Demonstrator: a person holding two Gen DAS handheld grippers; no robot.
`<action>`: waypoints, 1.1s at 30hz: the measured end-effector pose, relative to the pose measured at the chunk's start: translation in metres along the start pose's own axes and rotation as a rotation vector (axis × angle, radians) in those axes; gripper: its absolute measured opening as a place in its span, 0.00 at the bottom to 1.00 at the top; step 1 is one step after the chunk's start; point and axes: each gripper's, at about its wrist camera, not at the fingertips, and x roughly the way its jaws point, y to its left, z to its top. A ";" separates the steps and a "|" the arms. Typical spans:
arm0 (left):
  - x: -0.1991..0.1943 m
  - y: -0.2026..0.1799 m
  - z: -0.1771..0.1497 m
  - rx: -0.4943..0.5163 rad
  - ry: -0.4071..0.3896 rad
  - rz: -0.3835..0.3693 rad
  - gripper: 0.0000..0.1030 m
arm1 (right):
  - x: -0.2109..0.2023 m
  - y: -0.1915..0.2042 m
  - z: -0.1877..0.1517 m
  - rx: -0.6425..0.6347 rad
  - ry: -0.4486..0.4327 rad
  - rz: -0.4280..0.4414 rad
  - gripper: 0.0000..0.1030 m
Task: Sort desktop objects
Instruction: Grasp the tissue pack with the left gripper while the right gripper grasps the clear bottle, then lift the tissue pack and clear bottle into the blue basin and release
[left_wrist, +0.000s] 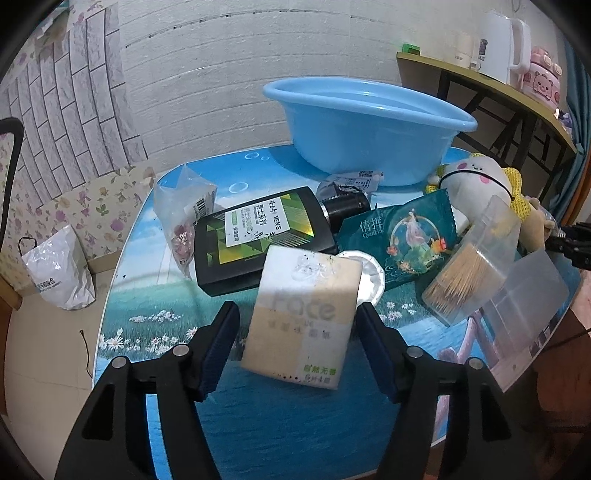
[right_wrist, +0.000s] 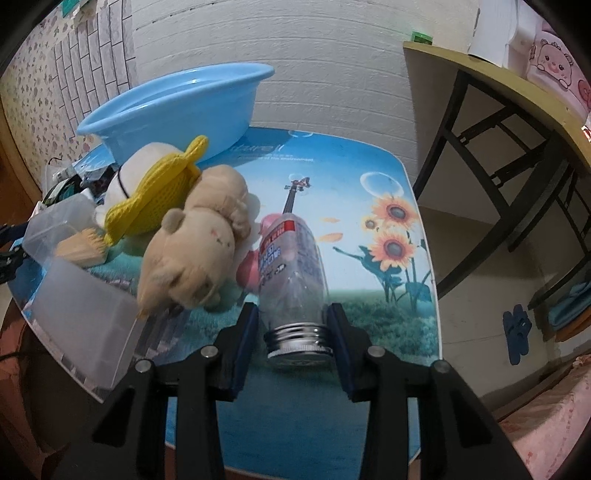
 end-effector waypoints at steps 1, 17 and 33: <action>0.000 0.000 0.000 -0.003 -0.003 -0.001 0.63 | 0.000 0.001 0.000 -0.004 -0.002 -0.002 0.38; -0.013 0.007 0.002 -0.032 -0.029 -0.012 0.46 | 0.012 -0.005 0.006 0.023 -0.020 0.005 0.57; -0.043 0.004 0.034 -0.065 -0.094 0.007 0.46 | -0.024 -0.011 0.038 0.085 -0.168 0.034 0.38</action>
